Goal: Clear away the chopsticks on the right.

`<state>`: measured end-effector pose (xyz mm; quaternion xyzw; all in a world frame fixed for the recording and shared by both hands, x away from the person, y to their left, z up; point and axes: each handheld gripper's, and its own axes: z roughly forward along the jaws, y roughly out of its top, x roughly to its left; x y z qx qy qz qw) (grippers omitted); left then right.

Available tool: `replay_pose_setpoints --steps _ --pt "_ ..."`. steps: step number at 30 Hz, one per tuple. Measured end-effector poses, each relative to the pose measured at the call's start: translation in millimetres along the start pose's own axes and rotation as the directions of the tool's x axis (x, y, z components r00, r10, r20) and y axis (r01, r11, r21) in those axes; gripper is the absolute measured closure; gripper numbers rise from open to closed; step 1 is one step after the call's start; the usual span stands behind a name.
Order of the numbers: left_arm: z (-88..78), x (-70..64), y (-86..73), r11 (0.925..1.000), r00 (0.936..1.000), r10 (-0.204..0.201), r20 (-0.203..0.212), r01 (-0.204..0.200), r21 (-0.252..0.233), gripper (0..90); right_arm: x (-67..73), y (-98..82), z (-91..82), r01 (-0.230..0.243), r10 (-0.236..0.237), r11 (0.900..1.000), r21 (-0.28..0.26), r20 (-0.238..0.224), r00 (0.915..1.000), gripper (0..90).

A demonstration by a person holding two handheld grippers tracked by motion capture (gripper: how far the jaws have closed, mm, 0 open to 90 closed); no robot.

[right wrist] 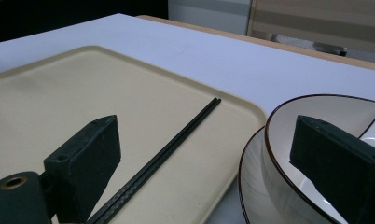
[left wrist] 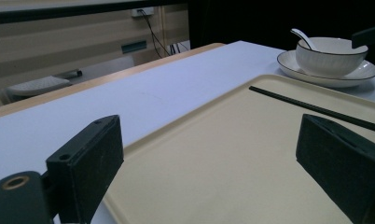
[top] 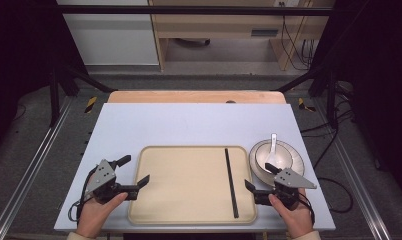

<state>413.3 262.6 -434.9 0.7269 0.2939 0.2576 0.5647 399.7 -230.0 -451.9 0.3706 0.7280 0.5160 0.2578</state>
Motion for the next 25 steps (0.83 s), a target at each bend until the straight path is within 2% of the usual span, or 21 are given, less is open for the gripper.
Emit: replay_pose_setpoints --steps 7,10,16,23,25 --pt "-10.8 9.4 -6.0 0.9994 0.9999 0.016 0.006 -0.016 -0.032 5.3 -1.0 -3.1 -2.8 0.012 -0.012 1.000 -0.001 0.005 0.9999 8.6" --pt "-14.7 12.3 -9.7 0.9989 0.9993 0.035 0.010 -0.034 -0.031 5.2 -3.3 -4.6 -5.3 0.022 -0.022 1.000 -0.008 0.011 0.9997 8.6" --pt "-19.3 19.7 -20.7 0.9988 0.9991 0.042 0.006 -0.042 -0.026 5.2 -7.2 -9.3 -8.5 0.021 -0.021 1.000 -0.020 0.017 0.9996 8.3" --pt "-20.1 31.5 -31.5 0.9998 0.9990 -0.016 -0.042 0.015 -0.015 4.6 -8.3 -11.8 -6.9 0.015 -0.015 1.000 -0.013 0.012 0.9998 7.7" --pt "-20.0 32.4 -32.2 0.9998 0.9984 -0.018 -0.054 0.017 -0.010 4.2 -8.4 -11.6 -6.5 0.009 -0.009 1.000 -0.011 0.011 0.9999 7.4"
